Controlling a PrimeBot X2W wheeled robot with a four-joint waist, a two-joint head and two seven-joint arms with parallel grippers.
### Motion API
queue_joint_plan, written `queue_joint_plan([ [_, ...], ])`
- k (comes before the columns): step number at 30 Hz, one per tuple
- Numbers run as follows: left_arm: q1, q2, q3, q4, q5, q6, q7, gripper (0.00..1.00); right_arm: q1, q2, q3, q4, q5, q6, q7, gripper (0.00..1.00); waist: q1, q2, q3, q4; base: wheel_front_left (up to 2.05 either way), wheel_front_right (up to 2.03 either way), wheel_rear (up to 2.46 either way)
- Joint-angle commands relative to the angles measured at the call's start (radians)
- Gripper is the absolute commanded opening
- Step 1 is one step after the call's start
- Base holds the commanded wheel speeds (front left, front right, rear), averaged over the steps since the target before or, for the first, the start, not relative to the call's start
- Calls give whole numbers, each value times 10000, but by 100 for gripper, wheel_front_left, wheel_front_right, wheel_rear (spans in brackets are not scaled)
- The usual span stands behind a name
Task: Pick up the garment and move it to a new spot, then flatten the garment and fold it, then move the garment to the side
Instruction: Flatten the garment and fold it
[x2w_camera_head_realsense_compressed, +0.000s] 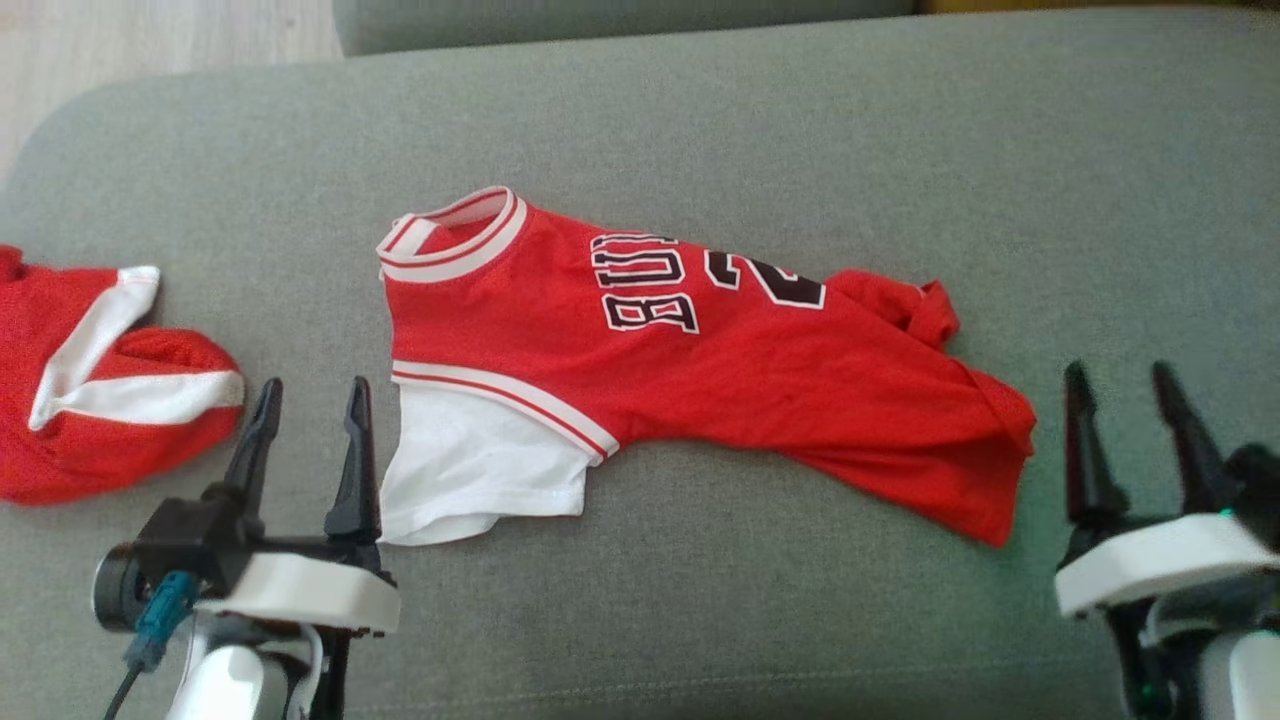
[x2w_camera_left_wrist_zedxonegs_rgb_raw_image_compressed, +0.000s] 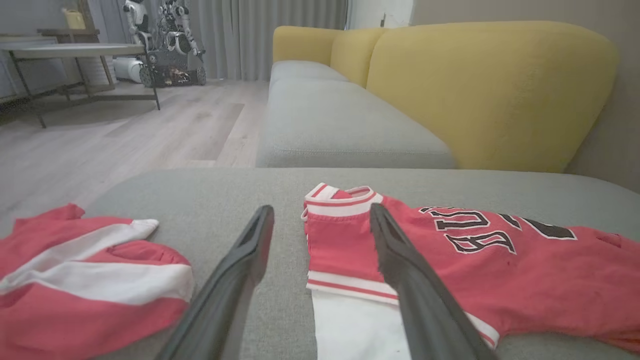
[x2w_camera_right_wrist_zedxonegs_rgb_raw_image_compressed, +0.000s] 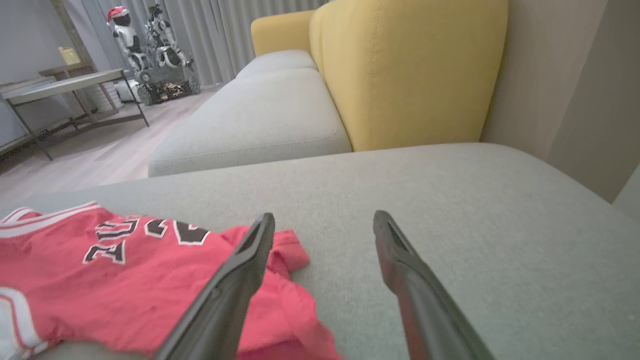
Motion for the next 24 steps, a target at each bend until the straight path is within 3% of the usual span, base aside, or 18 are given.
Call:
queue_joint_plan([
  [1, -376, 212, 422, -371, 105, 11, -106, 100, -6, -76, 319, -401, -62, -7, 55, 100, 0, 0, -126, 32, 0, 0, 0],
  [9, 127, 493, 246, -484, 383, 38, 7, 100, 591, -76, 906, -589, -197, -7, 282, 100, 0, 0, -644, -26, 0, 0, 0],
  [24, 264, 507, 149, -662, 285, 184, 179, 100, 673, -76, 900, -584, -296, -7, 412, 100, 0, 0, -690, 36, 0, 0, 0],
])
